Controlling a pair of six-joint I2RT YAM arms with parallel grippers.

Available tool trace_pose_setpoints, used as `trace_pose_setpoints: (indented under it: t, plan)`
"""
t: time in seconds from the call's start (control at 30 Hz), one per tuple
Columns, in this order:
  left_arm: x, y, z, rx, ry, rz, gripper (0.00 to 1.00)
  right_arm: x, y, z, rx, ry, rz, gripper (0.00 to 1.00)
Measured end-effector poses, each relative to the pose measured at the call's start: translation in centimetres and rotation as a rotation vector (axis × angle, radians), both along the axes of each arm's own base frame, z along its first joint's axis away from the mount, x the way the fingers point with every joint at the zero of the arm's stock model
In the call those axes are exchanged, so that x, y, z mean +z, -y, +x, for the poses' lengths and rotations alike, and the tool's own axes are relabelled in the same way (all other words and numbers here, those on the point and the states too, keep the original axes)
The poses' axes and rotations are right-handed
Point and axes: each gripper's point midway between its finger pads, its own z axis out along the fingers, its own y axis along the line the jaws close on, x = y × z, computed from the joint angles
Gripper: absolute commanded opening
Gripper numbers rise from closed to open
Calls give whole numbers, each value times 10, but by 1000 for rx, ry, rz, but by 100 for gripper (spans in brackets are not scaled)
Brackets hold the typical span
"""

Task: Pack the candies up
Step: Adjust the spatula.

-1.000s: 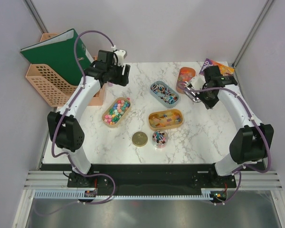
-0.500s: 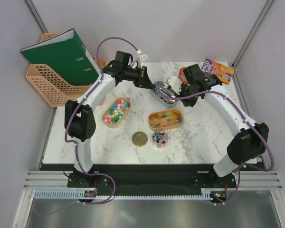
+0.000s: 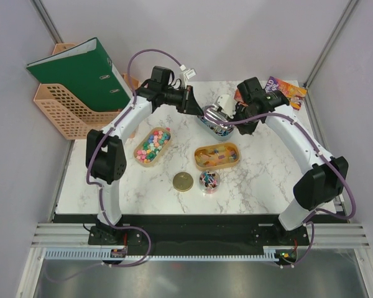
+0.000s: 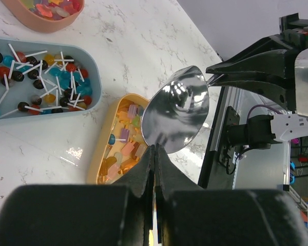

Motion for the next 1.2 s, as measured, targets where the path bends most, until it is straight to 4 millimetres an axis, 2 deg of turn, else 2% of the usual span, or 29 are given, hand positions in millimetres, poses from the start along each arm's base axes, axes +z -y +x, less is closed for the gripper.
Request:
trace_pose_setpoints:
  t: [0.27,0.53,0.63,0.67,0.7,0.77,0.8,0.9,0.97,1.07,1.2]
  plan:
    - [-15,2,2,-1,-27,13,2,13,-2,-4,6,17,26,0]
    - [-36,12,-2,-17,-68,38,2,54,-13,-10,37,124,131,0]
    - [-39,14,-2,-18,-71,44,4,61,-16,-10,35,147,157,0]
    - [-40,15,-1,-14,-69,48,7,63,-17,-8,29,155,161,0]
    - [-40,15,0,-10,-66,51,18,63,-17,-6,20,161,163,0]
    - [-39,14,4,9,-55,63,33,60,-12,1,-16,177,158,0]
    - [-37,14,7,17,-45,66,50,58,-7,6,-44,187,156,0]
    - [-30,11,20,57,4,83,71,53,18,23,-151,208,141,0]
    - [-27,8,30,89,53,104,77,50,40,37,-238,222,134,0]
    - [-29,3,41,126,106,142,78,45,70,53,-353,237,121,0]
    - [-33,5,68,160,196,189,74,37,88,65,-435,239,120,0]
